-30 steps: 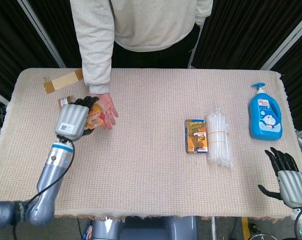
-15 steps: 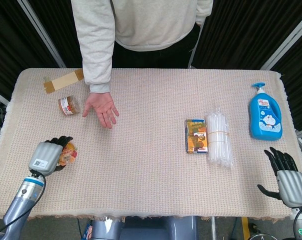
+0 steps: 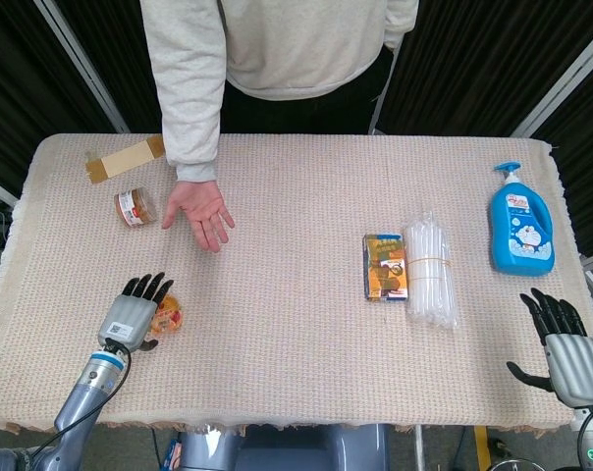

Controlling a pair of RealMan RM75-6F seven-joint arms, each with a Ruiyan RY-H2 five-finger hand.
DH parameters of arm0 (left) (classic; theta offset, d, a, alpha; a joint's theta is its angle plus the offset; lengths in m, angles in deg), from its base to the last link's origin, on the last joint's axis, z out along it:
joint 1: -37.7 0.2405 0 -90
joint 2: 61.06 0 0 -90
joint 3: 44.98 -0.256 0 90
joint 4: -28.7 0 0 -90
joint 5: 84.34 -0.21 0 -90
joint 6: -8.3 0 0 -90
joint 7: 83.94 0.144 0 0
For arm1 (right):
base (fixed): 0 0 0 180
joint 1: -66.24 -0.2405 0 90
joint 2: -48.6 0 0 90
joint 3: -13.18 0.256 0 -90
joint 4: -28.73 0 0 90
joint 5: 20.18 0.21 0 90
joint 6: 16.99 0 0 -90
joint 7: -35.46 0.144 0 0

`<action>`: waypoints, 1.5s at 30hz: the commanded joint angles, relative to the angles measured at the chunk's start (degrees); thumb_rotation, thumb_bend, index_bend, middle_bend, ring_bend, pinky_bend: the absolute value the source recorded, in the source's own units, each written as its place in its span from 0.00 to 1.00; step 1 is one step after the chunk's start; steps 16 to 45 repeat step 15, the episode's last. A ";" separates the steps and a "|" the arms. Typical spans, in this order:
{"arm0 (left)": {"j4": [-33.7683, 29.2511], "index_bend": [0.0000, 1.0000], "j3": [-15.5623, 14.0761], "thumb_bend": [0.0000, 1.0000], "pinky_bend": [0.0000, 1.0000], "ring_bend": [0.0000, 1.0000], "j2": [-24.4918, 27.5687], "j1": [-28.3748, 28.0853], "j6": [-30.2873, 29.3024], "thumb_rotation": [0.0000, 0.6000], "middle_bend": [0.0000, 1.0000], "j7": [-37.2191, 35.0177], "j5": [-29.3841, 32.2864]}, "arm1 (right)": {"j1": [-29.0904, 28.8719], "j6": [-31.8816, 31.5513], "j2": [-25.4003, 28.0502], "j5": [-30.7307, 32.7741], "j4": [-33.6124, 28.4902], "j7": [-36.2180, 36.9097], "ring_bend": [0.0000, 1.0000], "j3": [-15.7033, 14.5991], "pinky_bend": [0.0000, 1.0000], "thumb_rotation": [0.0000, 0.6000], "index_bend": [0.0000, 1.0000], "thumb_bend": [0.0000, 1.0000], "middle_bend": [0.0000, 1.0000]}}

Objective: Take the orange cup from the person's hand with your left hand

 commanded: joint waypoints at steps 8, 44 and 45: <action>-5.44 0.00 0.14 0.08 0.00 0.00 5.54 3.98 -8.35 1.00 0.00 -5.37 -8.49 | -0.06 -0.20 -0.13 -0.36 0.30 -0.69 0.00 0.01 0.00 1.00 0.06 0.10 0.00; -3.51 0.00 -4.49 0.07 0.00 0.00 9.57 9.67 -18.01 1.00 0.00 -7.24 -20.02 | -0.14 -0.34 -0.44 -0.80 0.46 -1.30 0.00 -0.04 0.00 1.00 0.06 0.10 0.00; -3.51 0.00 -4.49 0.07 0.00 0.00 9.57 9.67 -18.01 1.00 0.00 -7.24 -20.02 | -0.14 -0.34 -0.44 -0.80 0.46 -1.30 0.00 -0.04 0.00 1.00 0.06 0.10 0.00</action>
